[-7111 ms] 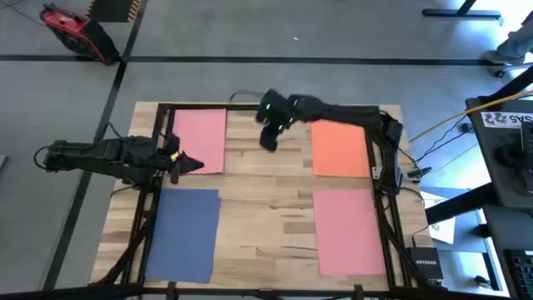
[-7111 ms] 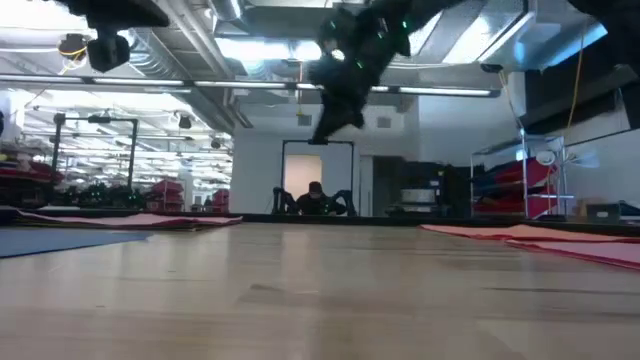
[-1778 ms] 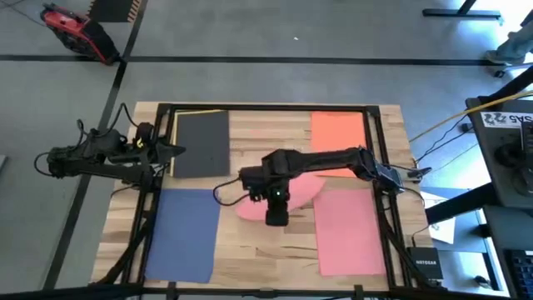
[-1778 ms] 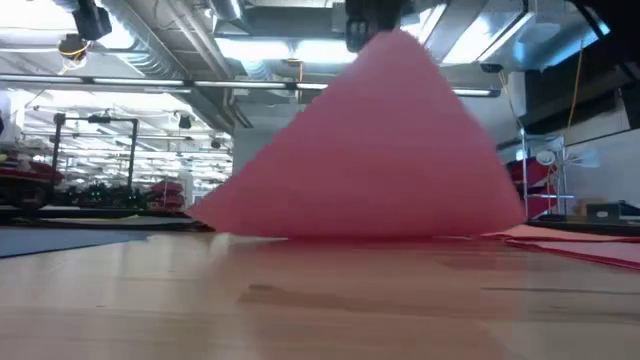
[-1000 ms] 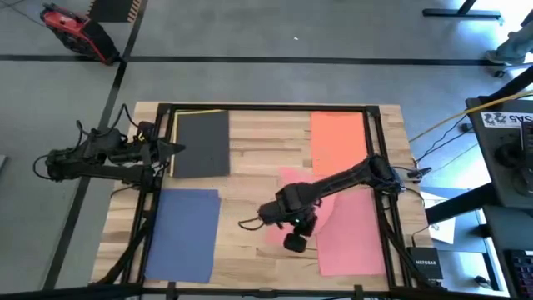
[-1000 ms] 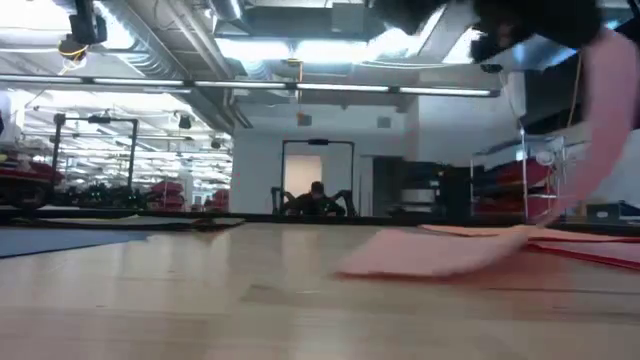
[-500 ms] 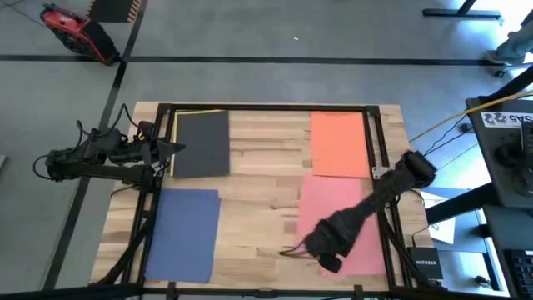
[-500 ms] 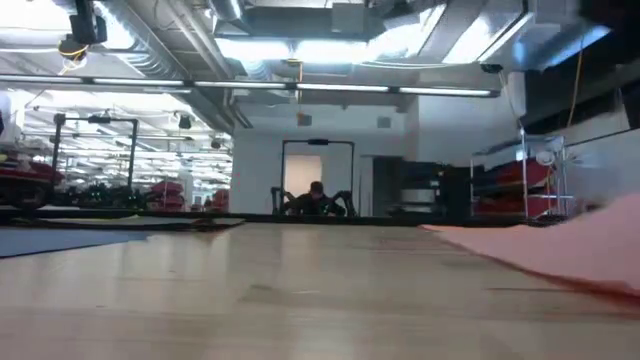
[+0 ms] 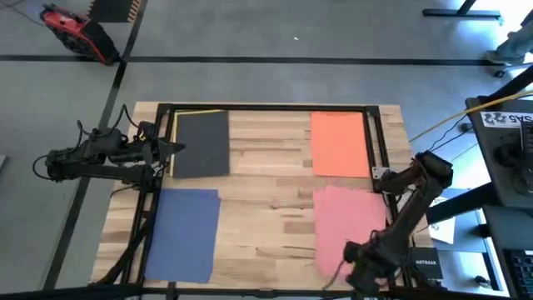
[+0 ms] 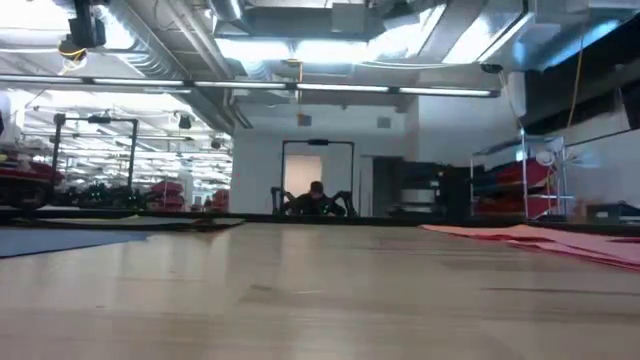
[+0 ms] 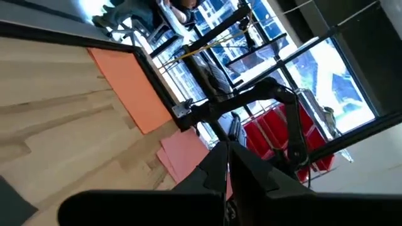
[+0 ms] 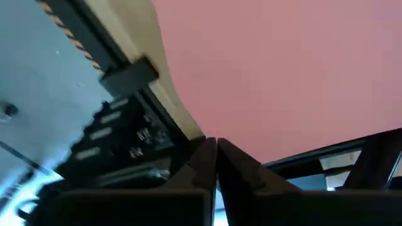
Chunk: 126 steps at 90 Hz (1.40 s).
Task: Organize paper
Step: Stack the pink colored paper on top of the pink colored papers
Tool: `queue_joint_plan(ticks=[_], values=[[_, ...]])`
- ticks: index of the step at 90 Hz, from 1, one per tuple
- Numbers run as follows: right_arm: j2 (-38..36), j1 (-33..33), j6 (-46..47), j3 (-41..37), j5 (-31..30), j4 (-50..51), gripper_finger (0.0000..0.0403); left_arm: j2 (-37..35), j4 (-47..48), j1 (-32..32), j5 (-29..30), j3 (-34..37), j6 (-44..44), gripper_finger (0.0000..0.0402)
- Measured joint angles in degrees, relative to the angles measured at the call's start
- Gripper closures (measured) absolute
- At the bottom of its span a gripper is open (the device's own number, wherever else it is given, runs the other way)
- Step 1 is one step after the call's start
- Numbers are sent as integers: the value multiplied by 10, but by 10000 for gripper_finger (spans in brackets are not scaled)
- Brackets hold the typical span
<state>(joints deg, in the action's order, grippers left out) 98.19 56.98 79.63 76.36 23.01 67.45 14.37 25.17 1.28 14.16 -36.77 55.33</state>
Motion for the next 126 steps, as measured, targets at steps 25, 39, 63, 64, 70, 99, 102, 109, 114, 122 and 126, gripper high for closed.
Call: queue_joint_plan(ticks=[25,39,63,64,70,99,102,109,114,122,126], values=[[0,52,-23,0,-30,17,403,0,0,0,0,0,-2,402],[0,53,-34,-7,-60,20,403,0,0,0,0,0,-5,402],[0,49,-65,-36,-64,-34,403,0,0,0,0,0,-5,402],[0,49,-66,-37,-64,-33,403,0,0,0,0,0,-5,402],[0,49,-69,-41,-65,-30,403,0,0,0,0,0,-5,402],[4,69,-131,-43,-61,3,403,0,0,0,7,0,-4,402],[4,69,-139,-43,-64,4,403,0,0,0,9,0,-4,402],[4,69,-158,-43,-64,5,403,0,1,0,11,0,-4,402],[4,68,-171,-43,-67,7,403,0,2,0,12,0,-4,402],[4,68,-186,-42,-76,25,403,0,7,0,13,0,-2,402],[4,68,-187,-42,-80,30,403,0,11,0,14,0,-2,402]])
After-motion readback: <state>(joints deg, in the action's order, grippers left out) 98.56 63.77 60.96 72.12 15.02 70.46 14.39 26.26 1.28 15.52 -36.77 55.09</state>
